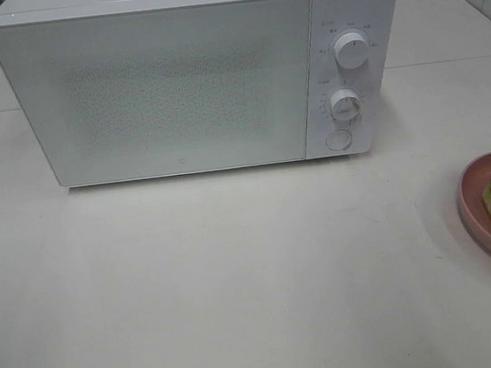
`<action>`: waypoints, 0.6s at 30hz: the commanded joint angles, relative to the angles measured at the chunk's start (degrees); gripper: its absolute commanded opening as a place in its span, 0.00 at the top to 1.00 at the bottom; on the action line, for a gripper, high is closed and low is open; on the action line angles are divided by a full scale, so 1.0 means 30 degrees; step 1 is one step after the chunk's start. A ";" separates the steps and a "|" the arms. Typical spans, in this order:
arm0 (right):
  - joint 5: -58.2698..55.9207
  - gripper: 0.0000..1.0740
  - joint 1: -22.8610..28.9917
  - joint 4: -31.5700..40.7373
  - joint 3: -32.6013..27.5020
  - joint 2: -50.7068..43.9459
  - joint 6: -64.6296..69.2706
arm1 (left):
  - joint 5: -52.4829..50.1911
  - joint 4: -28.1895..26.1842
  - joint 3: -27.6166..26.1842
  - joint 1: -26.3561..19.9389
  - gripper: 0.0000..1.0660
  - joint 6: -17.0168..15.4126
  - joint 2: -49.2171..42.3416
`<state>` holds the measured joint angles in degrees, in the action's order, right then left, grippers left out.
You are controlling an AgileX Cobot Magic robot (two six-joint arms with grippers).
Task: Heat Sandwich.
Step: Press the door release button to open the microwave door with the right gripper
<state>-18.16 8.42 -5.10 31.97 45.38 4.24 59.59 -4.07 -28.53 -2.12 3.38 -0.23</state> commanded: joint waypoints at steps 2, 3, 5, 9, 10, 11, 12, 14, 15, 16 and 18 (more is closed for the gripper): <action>0.2024 0.29 -0.0153 0.0019 0.0095 0.1318 -0.0191 | -0.0076 -0.0038 0.0038 -0.0019 0.05 -0.0019 -0.0554; 0.2024 0.29 -0.0153 0.0019 0.0095 0.1318 -0.0191 | -0.0076 -0.0038 0.0038 -0.0019 0.05 -0.0019 -0.0554; 0.3266 0.29 -0.0153 0.0057 0.0095 0.2349 -0.0191 | -0.0076 -0.0038 0.0038 -0.0019 0.05 -0.0019 -0.0554; 0.4507 0.29 -0.0153 0.0115 0.0095 0.3915 -0.0210 | -0.0076 -0.0038 0.0038 -0.0019 0.05 -0.0019 -0.0554; 0.4889 0.29 -0.0153 0.0115 0.0095 0.4354 -0.0210 | -0.0076 -0.0038 0.0038 -0.0019 0.05 -0.0019 -0.0554; 0.5290 0.29 -0.0153 0.0095 0.0095 0.4775 -0.0210 | -0.0076 -0.0038 0.0038 -0.0019 0.05 -0.0019 -0.0554; 0.6150 0.29 -0.0153 0.0095 0.0095 0.5500 -0.0210 | -0.0076 -0.0038 0.0038 -0.0019 0.05 -0.0019 -0.0554; 0.6532 0.29 -0.0153 0.0095 0.0095 0.5844 -0.0210 | -0.0076 -0.0038 0.0038 -0.0019 0.05 -0.0019 -0.0554; 0.6971 0.29 -0.0153 0.0095 0.0095 0.6245 -0.0210 | -0.0076 -0.0038 0.0038 -0.0019 0.05 -0.0019 -0.0554; 0.7429 0.29 -0.0153 0.0095 0.0095 0.6646 -0.0210 | -0.0076 -0.0038 0.0038 -0.0019 0.05 -0.0019 -0.0554; 0.8289 0.29 -0.0134 0.0095 0.0095 0.7391 -0.0210 | -0.0076 -0.0038 0.0038 -0.0019 0.05 -0.0019 -0.0554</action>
<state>3.78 8.42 -4.98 31.97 66.29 4.24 59.59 -4.07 -28.53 -2.12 3.38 -0.23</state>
